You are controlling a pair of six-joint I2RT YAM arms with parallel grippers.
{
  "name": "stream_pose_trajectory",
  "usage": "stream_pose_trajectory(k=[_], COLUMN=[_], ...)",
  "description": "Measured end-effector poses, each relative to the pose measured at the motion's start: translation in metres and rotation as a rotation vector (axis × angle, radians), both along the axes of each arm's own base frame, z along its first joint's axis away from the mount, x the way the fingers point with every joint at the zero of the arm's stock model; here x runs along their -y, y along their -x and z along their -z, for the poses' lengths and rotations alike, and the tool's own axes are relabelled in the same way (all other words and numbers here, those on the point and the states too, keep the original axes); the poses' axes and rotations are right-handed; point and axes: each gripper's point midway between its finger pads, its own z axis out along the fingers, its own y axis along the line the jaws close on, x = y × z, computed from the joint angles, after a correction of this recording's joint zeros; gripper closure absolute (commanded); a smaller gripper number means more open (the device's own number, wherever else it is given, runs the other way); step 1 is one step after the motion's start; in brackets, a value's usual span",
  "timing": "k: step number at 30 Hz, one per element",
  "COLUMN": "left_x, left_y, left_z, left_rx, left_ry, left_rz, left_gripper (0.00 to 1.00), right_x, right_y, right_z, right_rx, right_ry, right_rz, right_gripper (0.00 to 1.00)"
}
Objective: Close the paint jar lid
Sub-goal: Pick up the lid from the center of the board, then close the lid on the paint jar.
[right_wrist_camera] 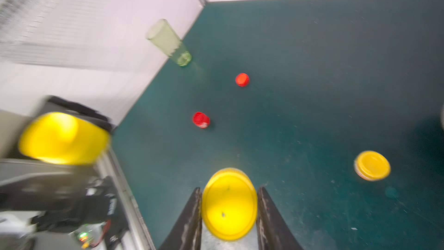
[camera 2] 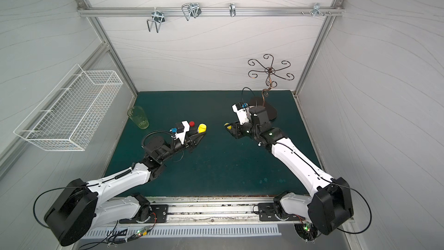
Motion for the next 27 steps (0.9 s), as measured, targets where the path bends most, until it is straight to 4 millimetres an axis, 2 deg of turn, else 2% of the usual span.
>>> stream_pose_trajectory(k=[3, 8, 16, 21, 27], left_x=[0.006, 0.016, 0.024, 0.025, 0.028], left_y=[0.005, 0.012, 0.019, 0.019, 0.021], left_z=[0.005, 0.01, 0.024, 0.024, 0.024], left_rx=[-0.004, -0.004, -0.037, -0.04, -0.04], left_ry=[-0.012, -0.034, -0.066, -0.068, -0.069], left_rz=[0.026, 0.06, 0.093, 0.098, 0.111], left_gripper=[0.74, 0.74, 0.74, 0.74, 0.74], right_x=[-0.006, -0.013, -0.025, -0.036, -0.042], right_y=[0.007, 0.02, 0.04, 0.056, 0.059], right_z=[-0.02, -0.034, -0.036, -0.036, -0.027], right_rx=[0.001, -0.02, -0.088, -0.105, -0.129], right_ry=[-0.034, -0.076, -0.132, -0.138, -0.121], right_rz=[-0.049, -0.122, -0.233, -0.302, -0.322], right_gripper=[0.69, 0.69, 0.69, 0.69, 0.7])
